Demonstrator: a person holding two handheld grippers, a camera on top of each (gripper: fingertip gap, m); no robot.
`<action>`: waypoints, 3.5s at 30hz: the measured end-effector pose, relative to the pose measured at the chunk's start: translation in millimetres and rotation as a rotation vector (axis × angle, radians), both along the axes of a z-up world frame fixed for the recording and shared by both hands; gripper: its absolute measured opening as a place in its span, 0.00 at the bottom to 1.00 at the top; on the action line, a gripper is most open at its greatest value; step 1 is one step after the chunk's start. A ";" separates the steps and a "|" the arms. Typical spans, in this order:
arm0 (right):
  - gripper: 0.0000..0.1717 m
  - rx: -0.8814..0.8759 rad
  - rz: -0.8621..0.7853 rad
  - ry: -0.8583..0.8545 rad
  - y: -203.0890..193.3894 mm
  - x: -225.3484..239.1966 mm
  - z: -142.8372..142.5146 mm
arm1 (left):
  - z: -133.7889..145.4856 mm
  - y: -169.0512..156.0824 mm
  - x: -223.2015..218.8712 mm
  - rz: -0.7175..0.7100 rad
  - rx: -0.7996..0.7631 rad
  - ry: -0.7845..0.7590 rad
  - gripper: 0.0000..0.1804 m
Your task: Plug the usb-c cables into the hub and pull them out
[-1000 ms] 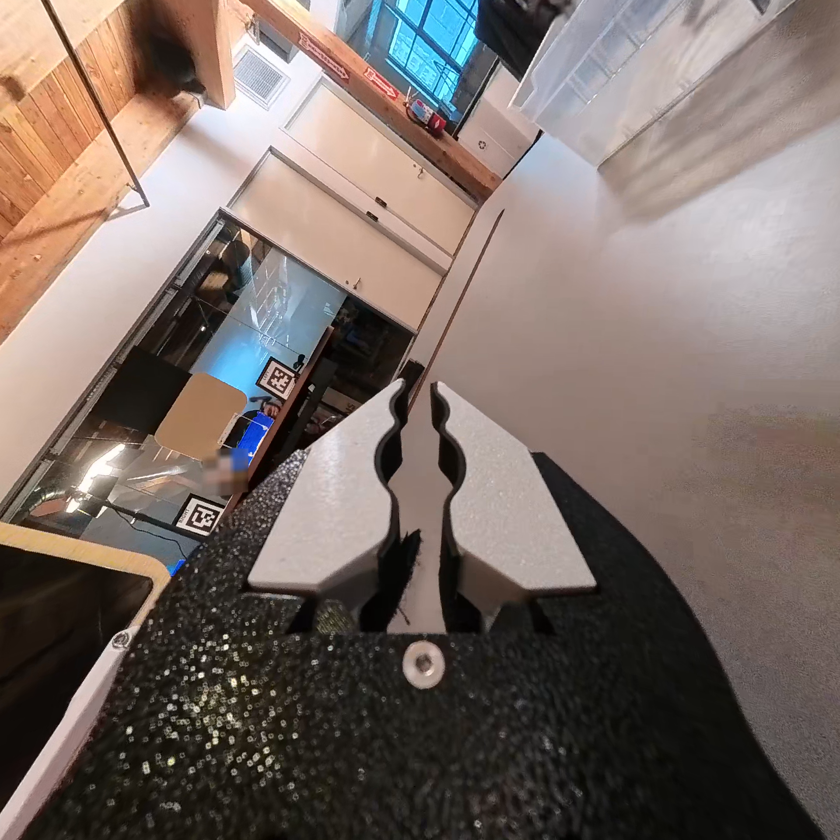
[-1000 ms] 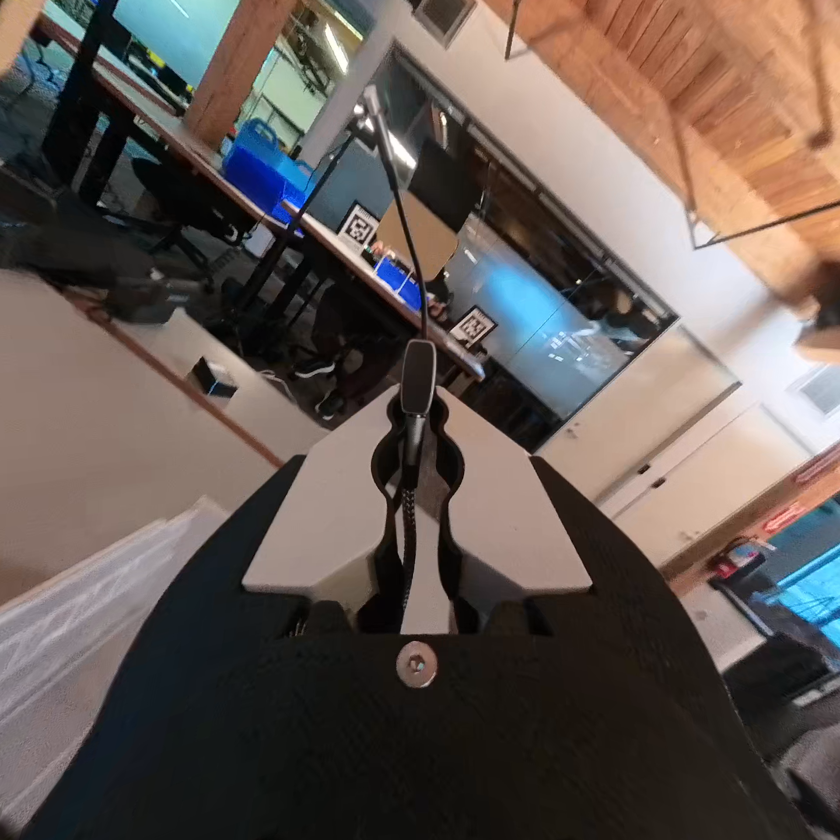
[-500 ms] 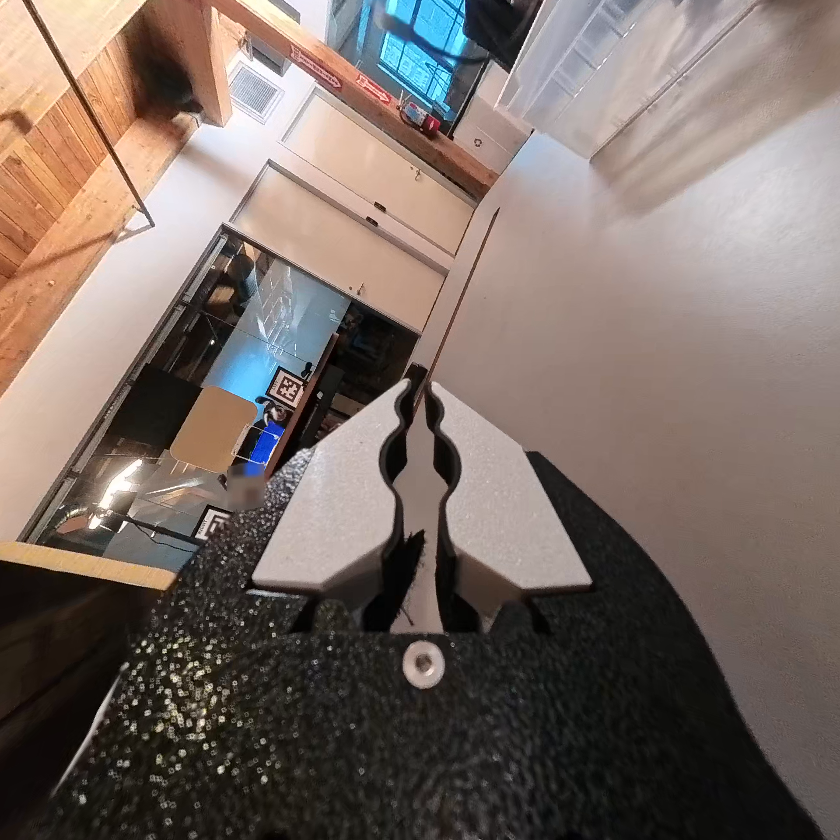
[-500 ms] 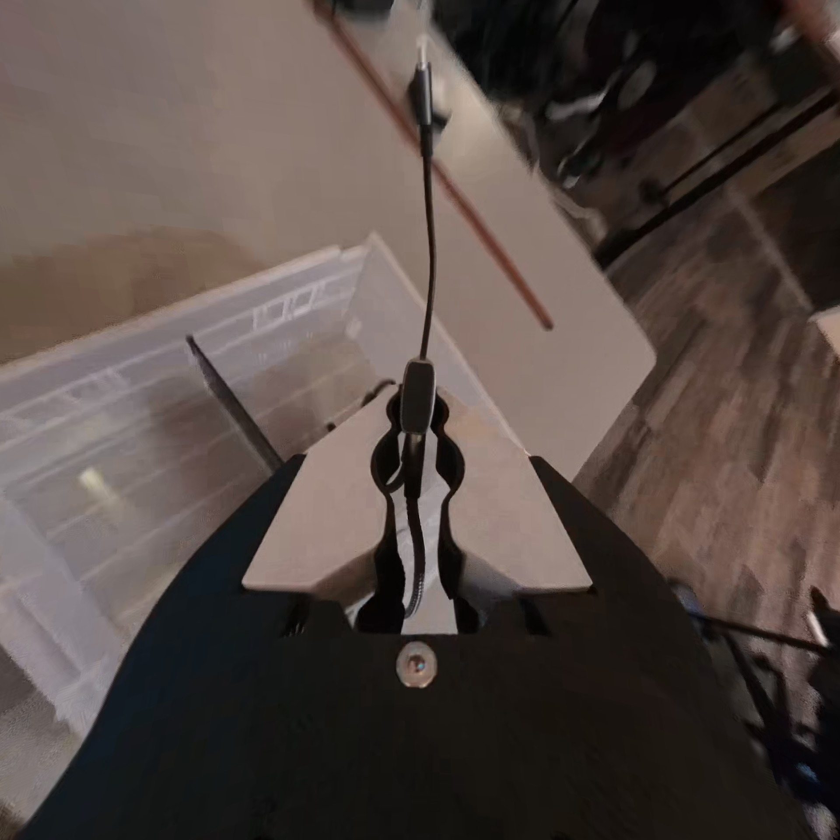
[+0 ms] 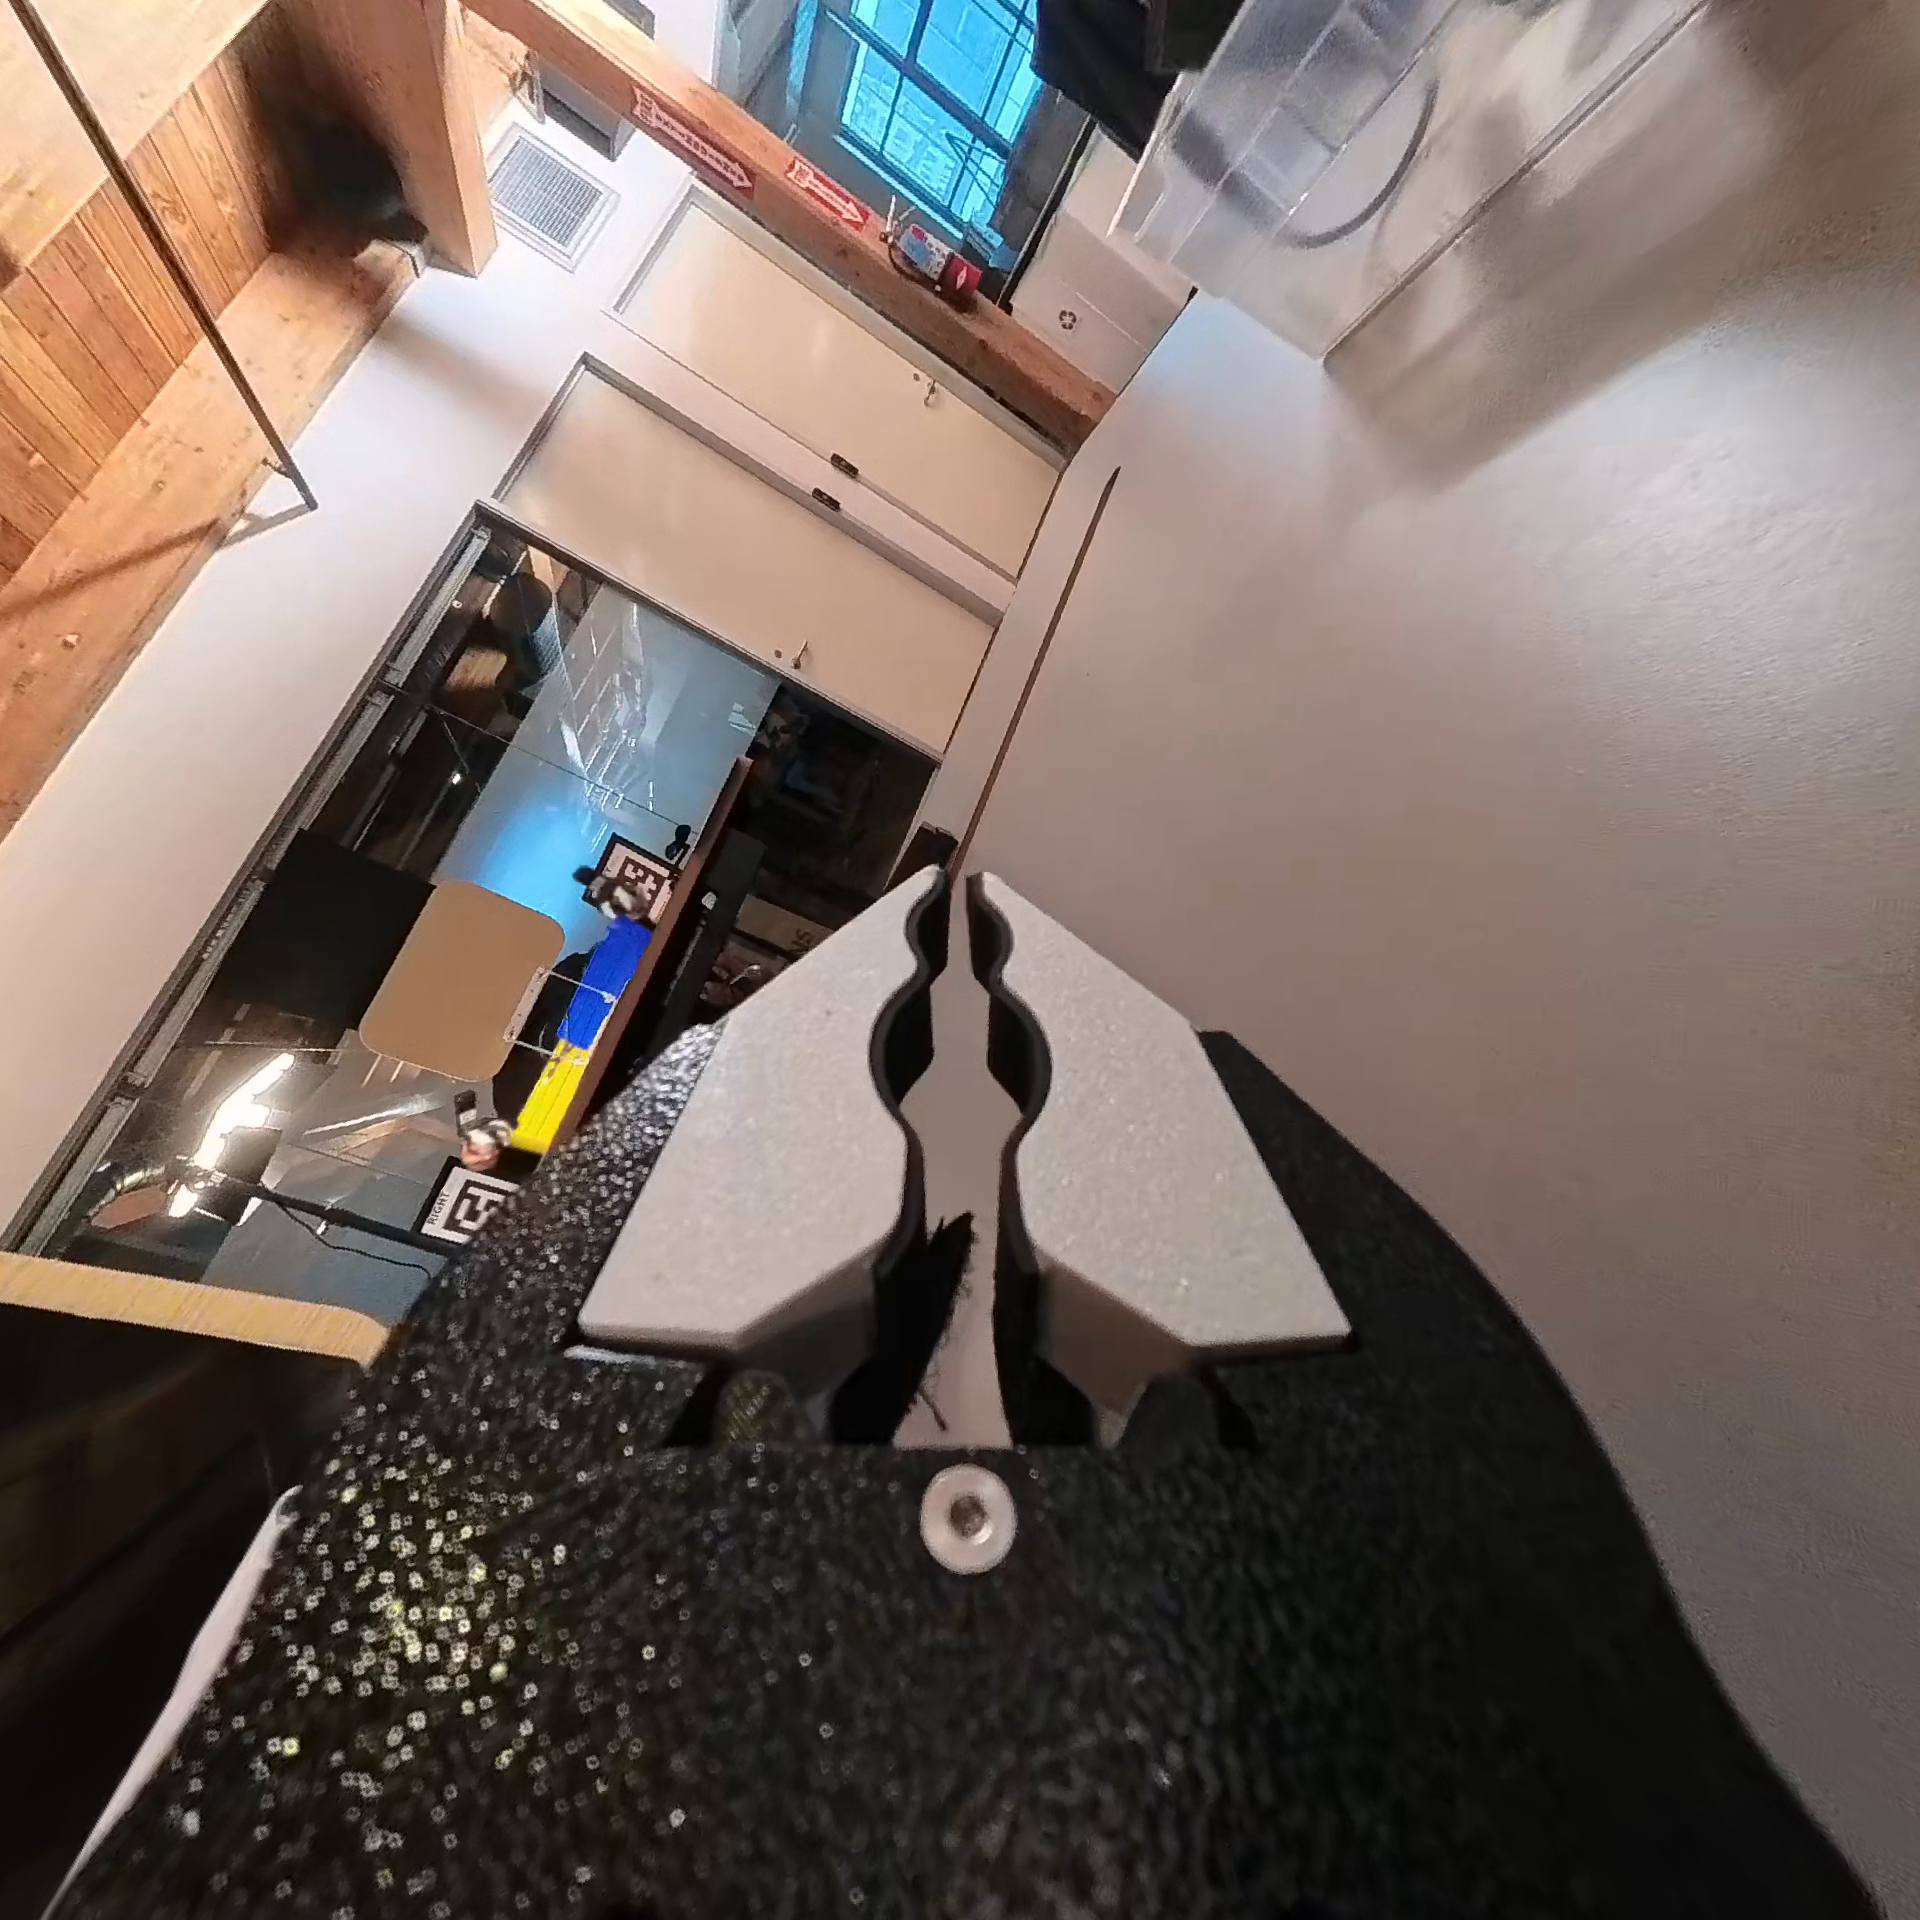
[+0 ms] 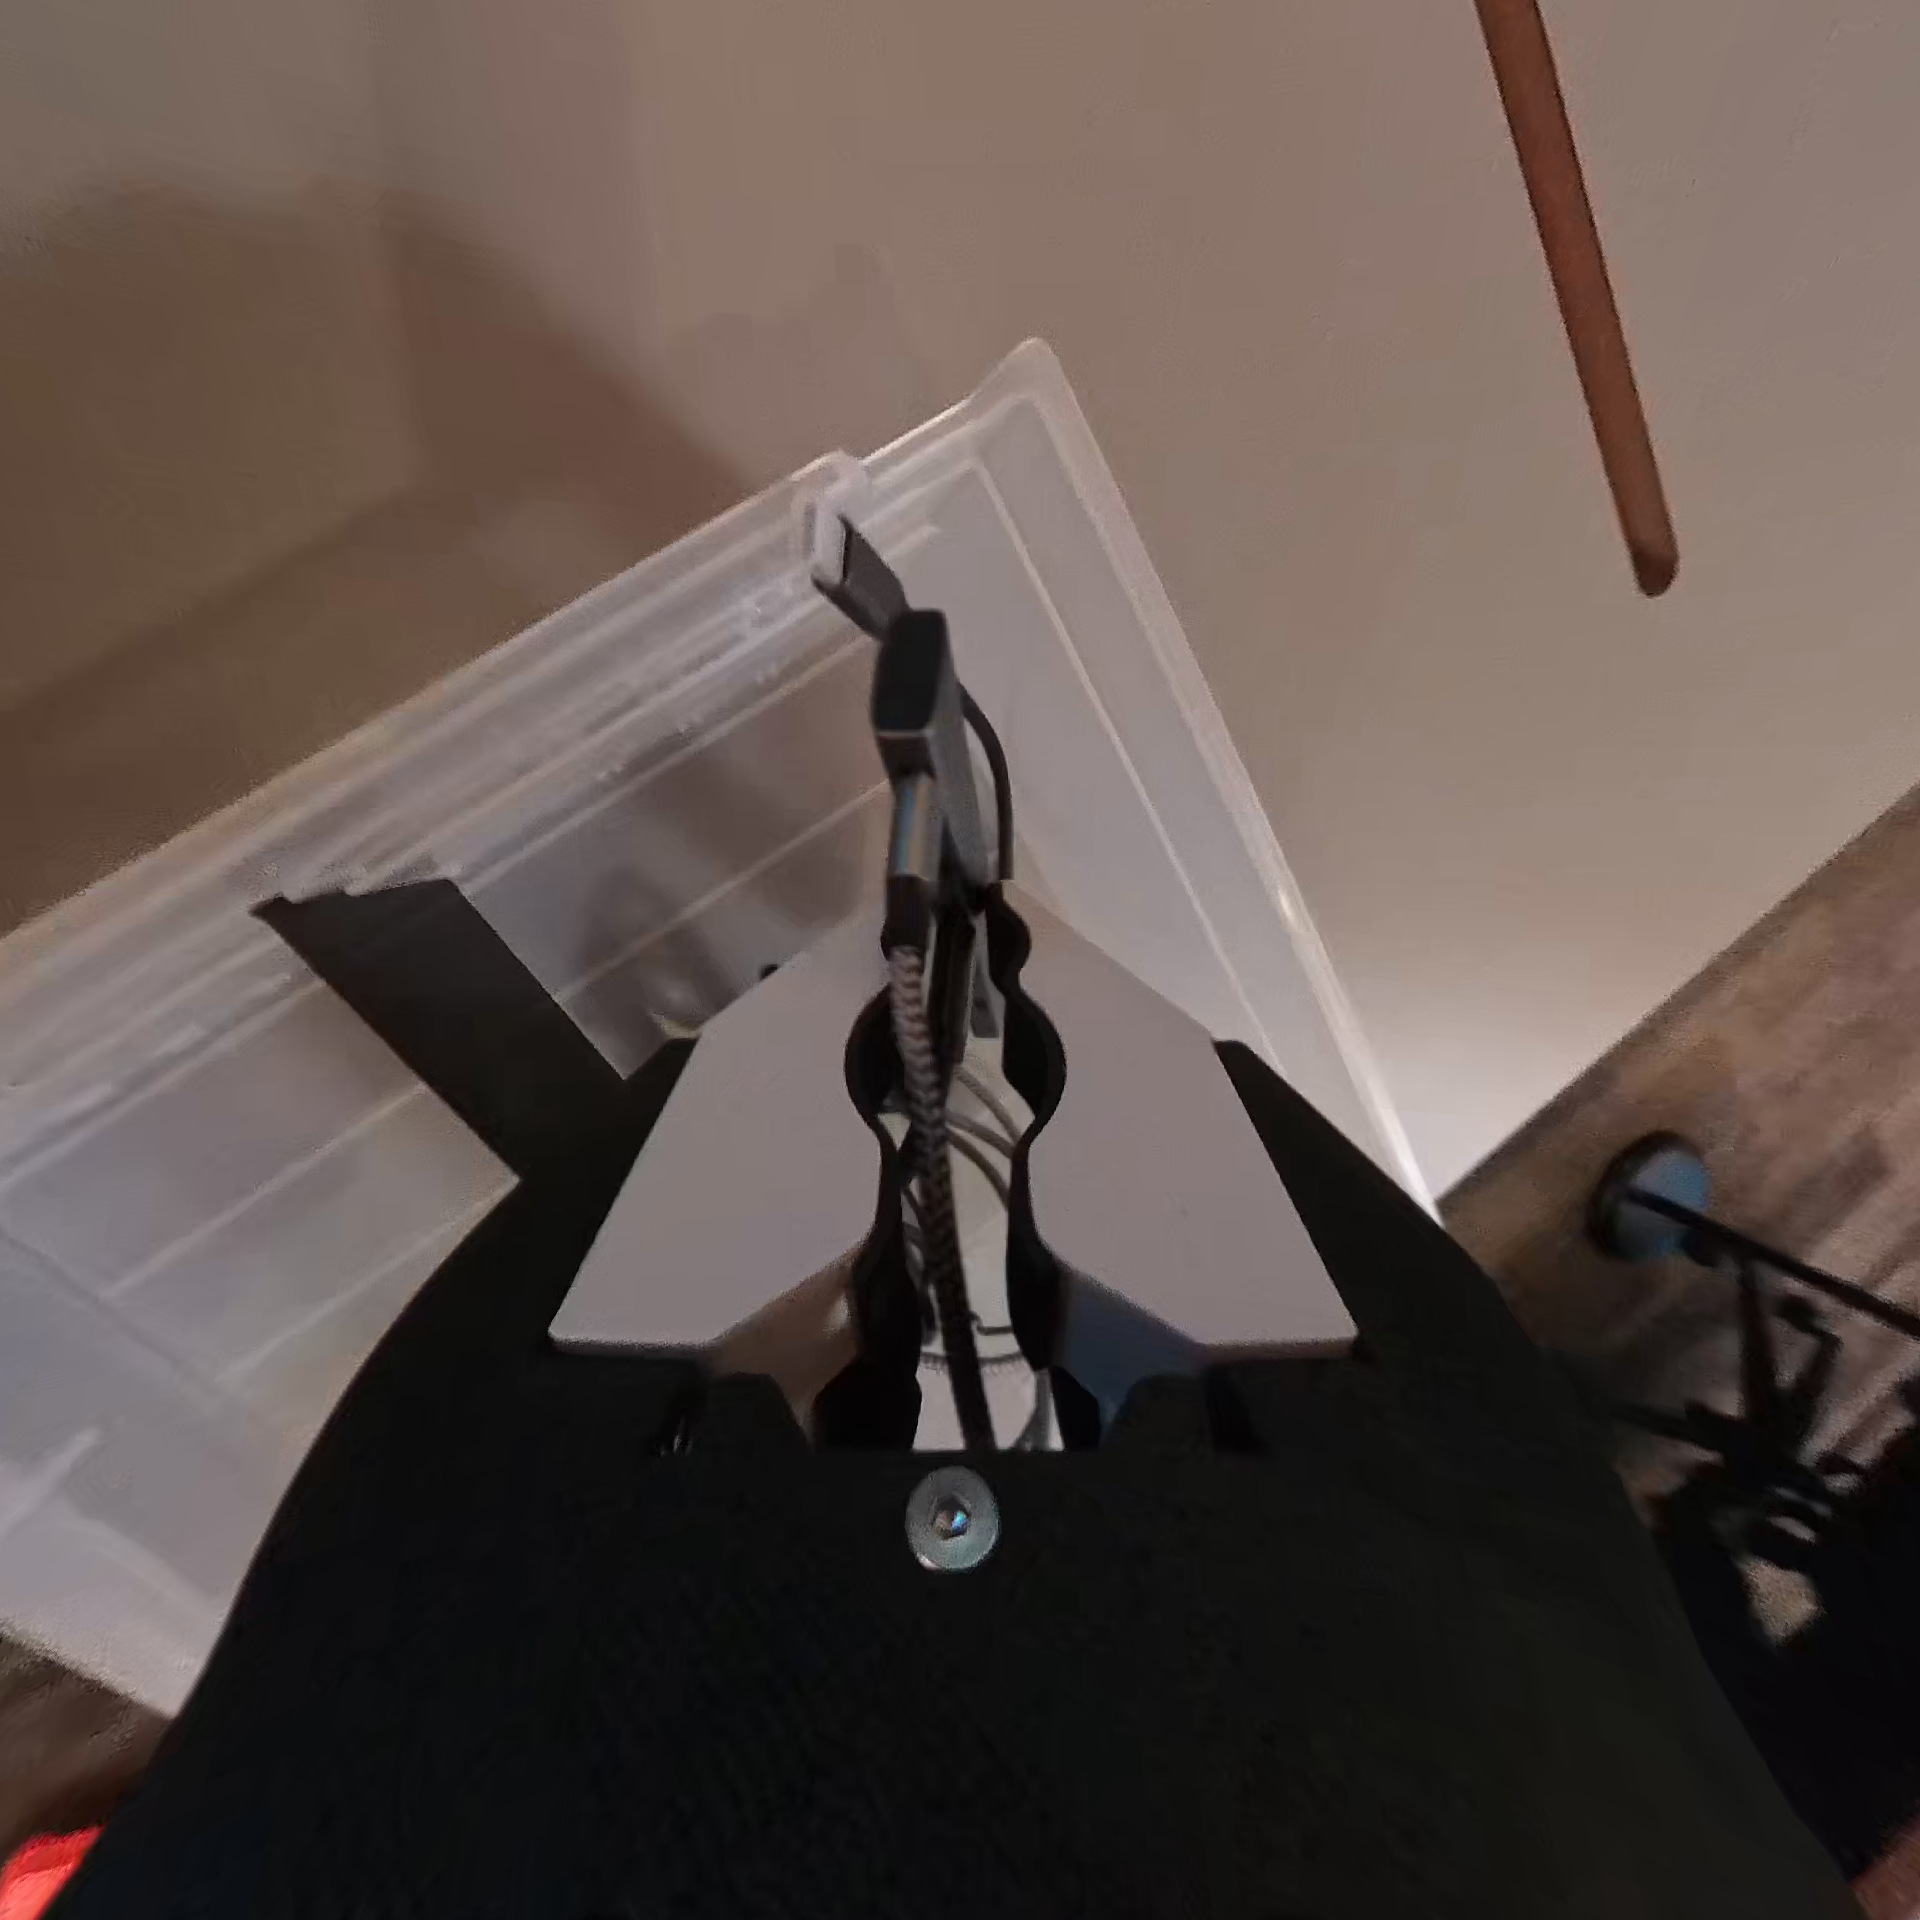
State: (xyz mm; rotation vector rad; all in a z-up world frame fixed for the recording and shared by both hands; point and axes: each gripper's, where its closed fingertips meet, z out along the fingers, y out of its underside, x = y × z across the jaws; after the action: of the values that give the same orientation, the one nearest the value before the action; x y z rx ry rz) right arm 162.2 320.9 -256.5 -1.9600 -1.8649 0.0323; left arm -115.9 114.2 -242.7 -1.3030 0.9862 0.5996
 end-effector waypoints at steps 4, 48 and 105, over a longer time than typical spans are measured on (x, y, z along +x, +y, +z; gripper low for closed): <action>0.24 0.011 -0.133 -0.034 6.9 10.8 9.8 | -2.4 -3.0 2.6 -0.010 -0.010 -0.003 0.00; 0.18 0.538 0.000 1.322 -132.7 -283.9 53.5 | 128.1 -122.4 -174.2 0.681 -0.126 -0.779 0.14; 0.17 0.482 -0.170 1.388 -108.5 -255.6 56.3 | 54.5 -55.0 -59.2 0.414 -0.721 -0.707 0.35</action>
State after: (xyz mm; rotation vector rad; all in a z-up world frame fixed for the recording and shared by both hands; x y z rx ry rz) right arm -93.4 212.4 -200.2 -1.1398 -0.6757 0.6391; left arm -175.1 59.3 -188.2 -2.1873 0.3248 0.0276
